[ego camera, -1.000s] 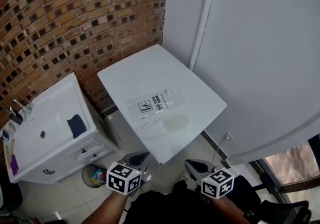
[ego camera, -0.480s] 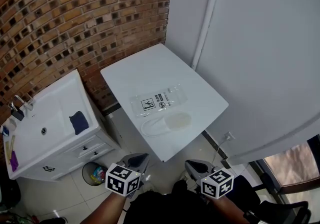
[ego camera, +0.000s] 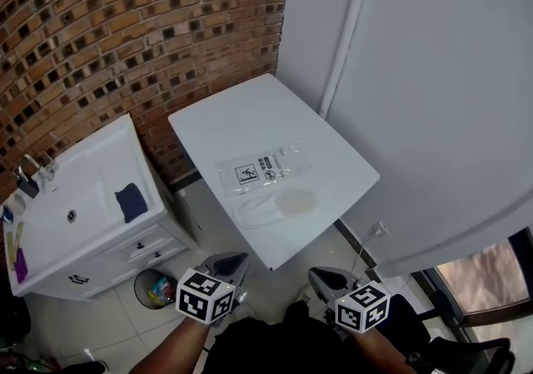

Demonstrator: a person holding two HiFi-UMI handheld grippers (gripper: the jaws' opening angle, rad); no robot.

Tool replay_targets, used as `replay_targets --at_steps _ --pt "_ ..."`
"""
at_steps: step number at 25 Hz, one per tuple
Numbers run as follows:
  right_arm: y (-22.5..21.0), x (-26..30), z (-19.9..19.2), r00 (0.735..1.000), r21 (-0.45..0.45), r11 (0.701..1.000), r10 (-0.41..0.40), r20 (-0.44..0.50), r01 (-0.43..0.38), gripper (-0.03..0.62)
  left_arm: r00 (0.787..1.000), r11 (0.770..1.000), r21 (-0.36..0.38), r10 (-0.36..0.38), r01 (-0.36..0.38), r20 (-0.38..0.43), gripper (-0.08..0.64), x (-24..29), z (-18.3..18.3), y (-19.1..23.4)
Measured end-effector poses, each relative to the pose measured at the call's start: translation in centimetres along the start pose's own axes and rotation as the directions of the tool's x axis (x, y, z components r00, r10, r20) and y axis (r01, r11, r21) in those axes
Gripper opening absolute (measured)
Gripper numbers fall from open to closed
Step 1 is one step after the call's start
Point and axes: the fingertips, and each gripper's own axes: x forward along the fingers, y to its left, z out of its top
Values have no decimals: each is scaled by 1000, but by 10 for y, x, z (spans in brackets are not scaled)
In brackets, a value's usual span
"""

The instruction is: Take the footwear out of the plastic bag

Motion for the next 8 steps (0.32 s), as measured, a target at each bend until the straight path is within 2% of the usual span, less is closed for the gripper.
replay_targets --at_steps 8 --pt "-4 2 4 1000 -5 1000 2 -3 -2 0 1000 1000 -6 -1 1 2 8 4 1 0"
